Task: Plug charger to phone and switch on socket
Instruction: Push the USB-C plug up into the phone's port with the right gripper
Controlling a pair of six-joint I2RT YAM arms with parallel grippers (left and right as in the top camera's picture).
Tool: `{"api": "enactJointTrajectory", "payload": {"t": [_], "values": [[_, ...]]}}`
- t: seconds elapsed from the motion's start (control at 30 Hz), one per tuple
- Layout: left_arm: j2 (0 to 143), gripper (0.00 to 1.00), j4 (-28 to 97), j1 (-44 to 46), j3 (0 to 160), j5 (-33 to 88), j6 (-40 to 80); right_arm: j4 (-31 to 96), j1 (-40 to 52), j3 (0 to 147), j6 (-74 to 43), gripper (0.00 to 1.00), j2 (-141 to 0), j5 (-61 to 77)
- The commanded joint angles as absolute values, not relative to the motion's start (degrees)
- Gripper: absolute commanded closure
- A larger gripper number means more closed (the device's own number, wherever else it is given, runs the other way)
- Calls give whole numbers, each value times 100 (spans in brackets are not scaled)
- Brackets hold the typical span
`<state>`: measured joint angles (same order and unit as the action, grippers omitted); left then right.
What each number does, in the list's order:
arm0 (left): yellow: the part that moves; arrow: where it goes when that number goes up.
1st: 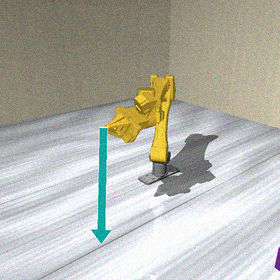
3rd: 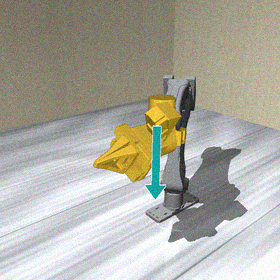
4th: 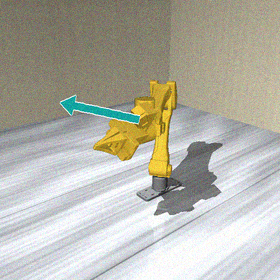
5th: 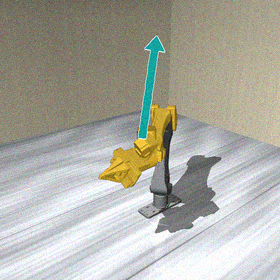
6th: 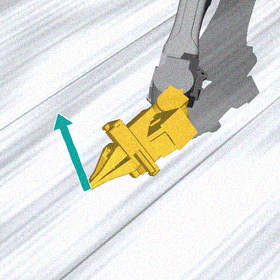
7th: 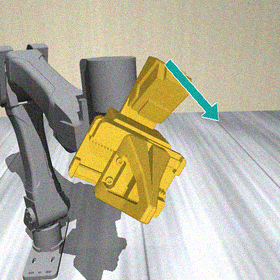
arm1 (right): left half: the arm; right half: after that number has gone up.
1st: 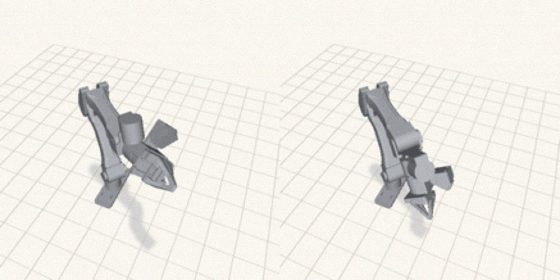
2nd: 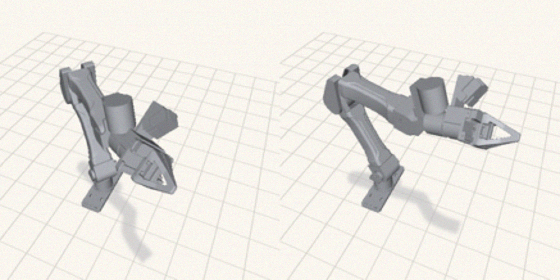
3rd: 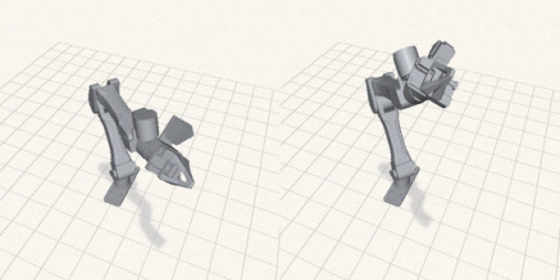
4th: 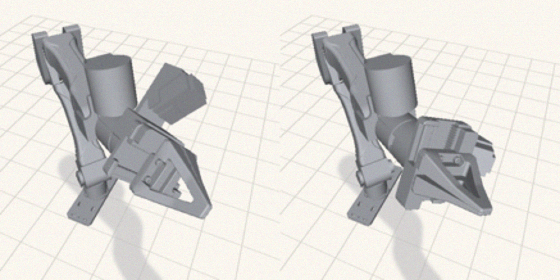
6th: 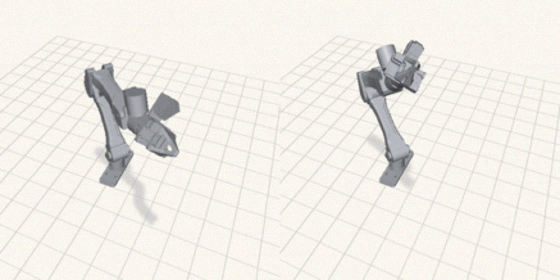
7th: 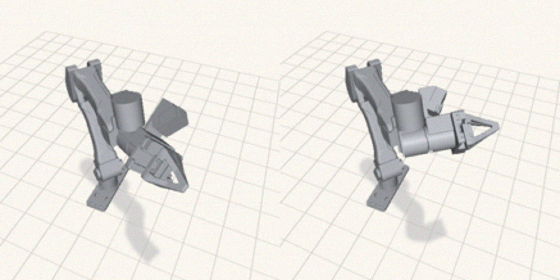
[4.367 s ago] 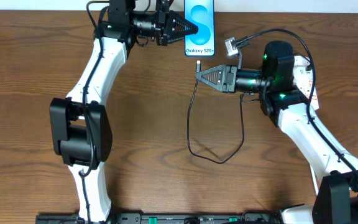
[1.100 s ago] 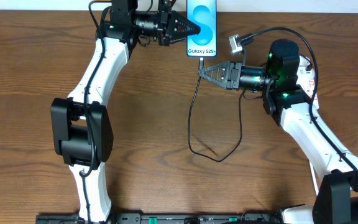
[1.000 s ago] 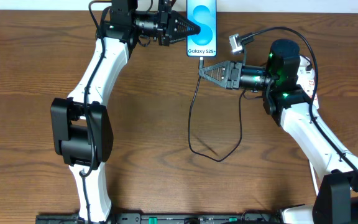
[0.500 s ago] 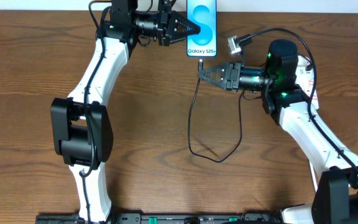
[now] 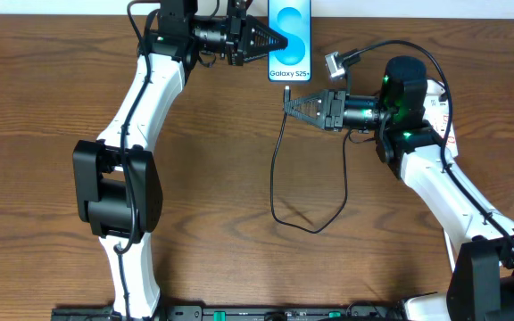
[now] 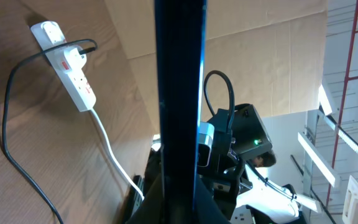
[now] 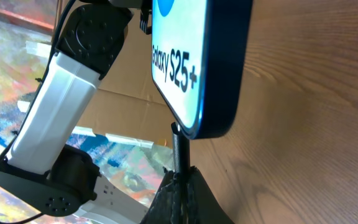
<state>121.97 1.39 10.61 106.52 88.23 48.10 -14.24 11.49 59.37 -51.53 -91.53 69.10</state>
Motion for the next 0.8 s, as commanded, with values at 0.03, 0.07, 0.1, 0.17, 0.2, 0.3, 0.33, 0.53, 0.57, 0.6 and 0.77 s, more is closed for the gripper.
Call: {"api": "enactJointTrajectory", "payload": {"t": [0.03,0.07,0.1,0.17,0.2,0.3,0.33,0.53,0.57,0.6,0.77], "values": [[11924,93,75,1074,10713,9008,4681,-1446,1020,5918,-5181,99,-9174,7043],[11924,93,75,1074,10713,9008,4678,-1446,1011,5918,-5181,99,-9174,7043],[11924,93,75,1074,10713,9008,4678,-1450,1004,5918,-5181,99,-9174,7043],[11924,93,75,1074,10713,9008,4678,-1461,1007,5918,-5183,99,-9174,7046],[11924,93,75,1076,10713,9008,4678,-1461,1009,5918,-5181,99,-9174,7046],[11924,93,75,1074,10713,9008,4681,-1459,1022,5918,-5183,99,-9174,7046],[11924,93,75,1074,10713,9008,4681,-1459,1028,5918,-5183,99,-9174,7043],[11924,93,75,1076,10713,9006,4681,-1459,1144,5918,-5183,99,-9174,7022],[11924,93,75,1076,10713,9006,4681,-1461,1160,5918,-5183,99,-9174,7013],[11924,93,75,1076,10713,9006,4681,-1459,1166,5918,-5186,99,-9174,7000],[11924,92,75,1076,10713,9008,4681,-1461,1129,5918,-5186,99,-9174,6958]]}}
